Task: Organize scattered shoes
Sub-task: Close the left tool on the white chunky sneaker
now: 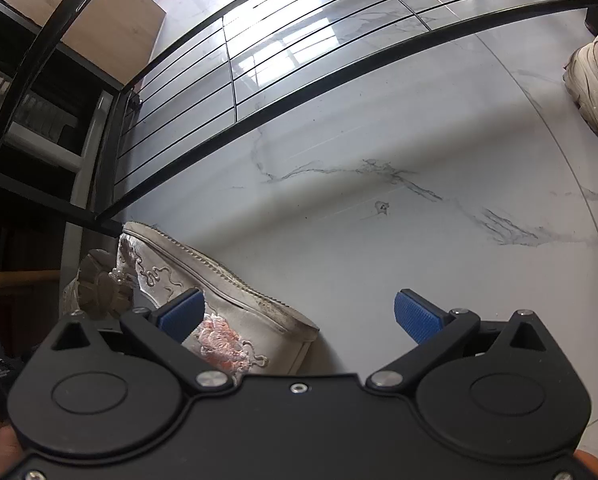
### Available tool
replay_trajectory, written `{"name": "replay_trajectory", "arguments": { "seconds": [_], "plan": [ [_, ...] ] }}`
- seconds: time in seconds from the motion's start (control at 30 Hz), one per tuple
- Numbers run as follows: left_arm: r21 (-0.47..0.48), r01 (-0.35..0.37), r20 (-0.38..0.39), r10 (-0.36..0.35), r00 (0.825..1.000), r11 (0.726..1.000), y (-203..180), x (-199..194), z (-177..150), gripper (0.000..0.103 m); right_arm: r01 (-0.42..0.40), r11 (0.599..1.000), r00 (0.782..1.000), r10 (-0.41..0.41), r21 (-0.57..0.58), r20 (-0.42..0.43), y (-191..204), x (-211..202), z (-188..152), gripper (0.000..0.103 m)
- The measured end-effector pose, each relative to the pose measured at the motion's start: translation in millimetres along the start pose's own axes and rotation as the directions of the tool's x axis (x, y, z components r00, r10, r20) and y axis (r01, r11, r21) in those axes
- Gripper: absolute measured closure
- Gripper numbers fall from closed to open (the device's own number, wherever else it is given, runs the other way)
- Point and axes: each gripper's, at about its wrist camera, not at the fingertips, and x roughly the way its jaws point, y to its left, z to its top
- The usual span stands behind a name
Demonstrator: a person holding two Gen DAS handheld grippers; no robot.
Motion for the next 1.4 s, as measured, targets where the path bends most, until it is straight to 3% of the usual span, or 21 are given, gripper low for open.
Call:
{"name": "replay_trajectory", "arguments": {
  "seconds": [0.33,0.53,0.63,0.73,0.83,0.9,0.97,1.07,1.13,1.2,1.23,1.3,1.4],
  "plan": [
    [-0.042,0.042,0.104,-0.038,0.994,0.998,1,-49,1,0.033,-0.008,1.0,1.0,0.008,0.002,-0.002,1,0,0,0.0],
    [-0.076,0.045,0.147,-0.034,0.989,0.996,3,-80,-1,0.033,-0.056,0.998,0.998,0.056,0.01,0.009,8,-13,-4,0.0],
    [-0.126,0.082,0.158,-0.061,0.985,0.989,8,-96,-4,0.033,-0.077,0.997,0.997,0.077,0.017,0.031,10,-22,-6,0.0],
    [-0.121,0.066,0.201,-0.04,0.979,0.99,4,-112,-8,0.034,-0.087,0.996,0.996,0.086,0.026,0.039,11,-26,-6,0.0],
    [-0.096,0.025,0.258,0.0,0.966,0.995,-3,-125,-14,0.047,-0.09,0.996,0.995,0.089,0.027,0.048,12,-28,-7,0.0],
    [-0.065,0.006,0.319,0.015,0.948,0.998,-11,-135,-18,0.069,-0.087,0.996,0.995,0.085,0.025,0.054,12,-29,-7,0.0],
    [-0.04,0.0,0.333,0.013,0.943,0.999,-17,-141,-18,0.07,-0.079,0.997,0.996,0.077,0.025,0.054,12,-28,-7,0.0],
    [-0.095,0.15,0.23,-0.125,0.965,0.984,-7,-132,-23,0.071,-0.073,0.997,0.996,0.071,0.028,0.061,10,-29,-7,0.0],
    [-0.066,0.207,0.217,-0.188,0.958,0.976,-3,-130,-23,0.069,-0.075,0.997,0.995,0.072,0.035,0.064,8,-30,-8,0.0],
    [-0.031,0.238,0.204,-0.227,0.952,0.971,-2,-134,-20,0.056,-0.077,0.996,0.995,0.074,0.043,0.064,6,-30,-8,0.0],
    [-0.027,0.271,0.197,-0.26,0.945,0.962,0,-136,-19,0.043,-0.074,0.996,0.996,0.071,0.047,0.061,5,-29,-7,0.0],
    [-0.04,0.307,0.192,-0.294,0.936,0.951,4,-139,-18,0.034,-0.069,0.996,0.996,0.066,0.056,0.055,3,-26,-6,0.0],
    [-0.062,0.34,0.184,-0.324,0.928,0.938,11,-142,-17,0.032,-0.067,0.996,0.997,0.065,0.054,0.04,3,-21,-5,0.0]
  ]
}}
